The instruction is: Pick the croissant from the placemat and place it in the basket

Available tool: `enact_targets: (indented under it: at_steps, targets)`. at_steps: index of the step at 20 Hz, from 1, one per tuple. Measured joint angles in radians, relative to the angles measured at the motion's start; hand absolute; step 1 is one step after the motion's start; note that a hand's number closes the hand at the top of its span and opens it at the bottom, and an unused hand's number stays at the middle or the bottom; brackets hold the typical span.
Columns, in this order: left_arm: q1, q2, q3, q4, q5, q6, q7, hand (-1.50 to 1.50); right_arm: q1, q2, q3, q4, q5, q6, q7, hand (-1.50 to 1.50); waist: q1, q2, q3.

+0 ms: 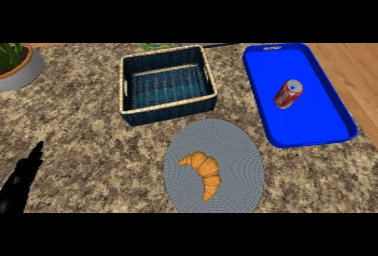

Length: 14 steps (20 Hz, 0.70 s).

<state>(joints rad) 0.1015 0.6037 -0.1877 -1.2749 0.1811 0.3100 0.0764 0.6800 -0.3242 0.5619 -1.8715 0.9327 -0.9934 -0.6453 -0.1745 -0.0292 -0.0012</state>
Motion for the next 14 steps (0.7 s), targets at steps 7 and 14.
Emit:
enact_targets:
  at_steps: [7,14]
  targets:
    - [-0.059,-0.026,-0.062,-0.052,-0.055,0.009,0.062,0.0,0.305,0.123,0.069,0.086,0.178,-0.242,-0.043,-1.5,0.086,0.016,0.001]
    - [-0.136,-0.055,-0.087,-0.072,-0.1,-0.01,0.129,0.0,0.298,0.215,0.107,0.222,0.196,-0.364,-0.035,-1.5,0.145,0.024,0.002]
